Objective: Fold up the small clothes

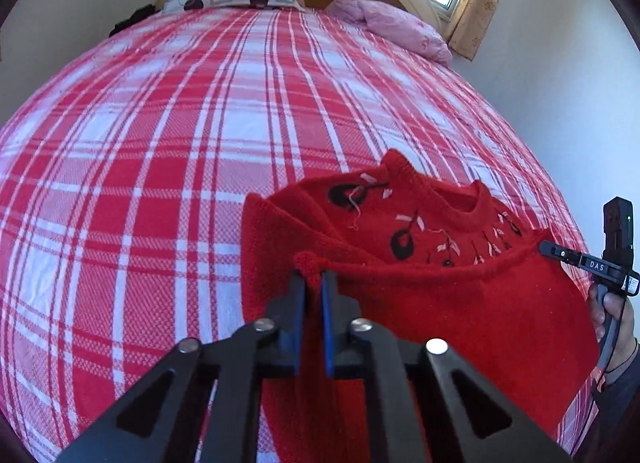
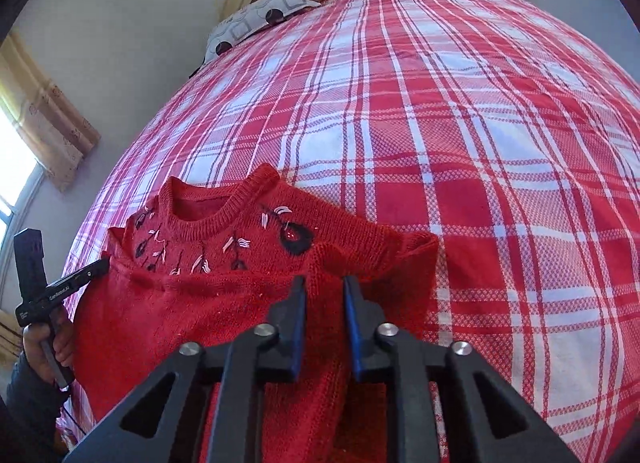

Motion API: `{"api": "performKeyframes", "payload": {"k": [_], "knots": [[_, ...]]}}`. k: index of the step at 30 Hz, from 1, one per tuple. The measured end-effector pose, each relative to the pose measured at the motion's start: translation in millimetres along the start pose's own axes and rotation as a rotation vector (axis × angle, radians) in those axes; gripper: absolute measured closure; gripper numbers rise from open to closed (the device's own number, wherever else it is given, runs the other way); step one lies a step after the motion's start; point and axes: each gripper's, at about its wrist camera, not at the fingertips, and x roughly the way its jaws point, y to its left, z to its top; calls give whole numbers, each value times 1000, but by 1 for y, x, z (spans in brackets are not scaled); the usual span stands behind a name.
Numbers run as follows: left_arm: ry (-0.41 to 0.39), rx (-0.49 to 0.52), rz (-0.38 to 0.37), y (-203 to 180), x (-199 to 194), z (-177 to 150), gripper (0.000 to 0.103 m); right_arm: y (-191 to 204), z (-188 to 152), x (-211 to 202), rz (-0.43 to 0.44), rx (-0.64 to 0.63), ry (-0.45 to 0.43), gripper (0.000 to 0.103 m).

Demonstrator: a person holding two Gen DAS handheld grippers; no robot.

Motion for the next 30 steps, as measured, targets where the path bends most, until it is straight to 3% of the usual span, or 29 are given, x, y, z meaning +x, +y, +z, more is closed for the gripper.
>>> {"api": "performKeyframes", "payload": {"k": [5,10,18,21,23,25,28,29,30], "knots": [[-98,24,-20,-3,-28,10,96,9,5,-19,3,-31,-79,94],[-144,2,-25,-4,-33,25,96,14,22,-31,2,-21,-147,94],[-90,-35,42,8,19,46,96,3,36,0,-77,-1,-127,94],[-81,-1,64,2,28,44,96,-4,37,16,-105,0,-88,94],[-58,21,87,0,33,40,93,-9,35,34,-106,-3,-4,94],[-41,22,101,1,33,37,89,-11,33,34,-111,-26,-12,94],[-60,-33,82,7,14,34,84,-5,29,20,-154,-59,-25,79],[-72,-47,91,8,7,34,74,-4,27,11,-186,-66,-43,64],[-82,-58,100,9,-2,31,67,-3,24,3,-205,-69,-65,55]]}}
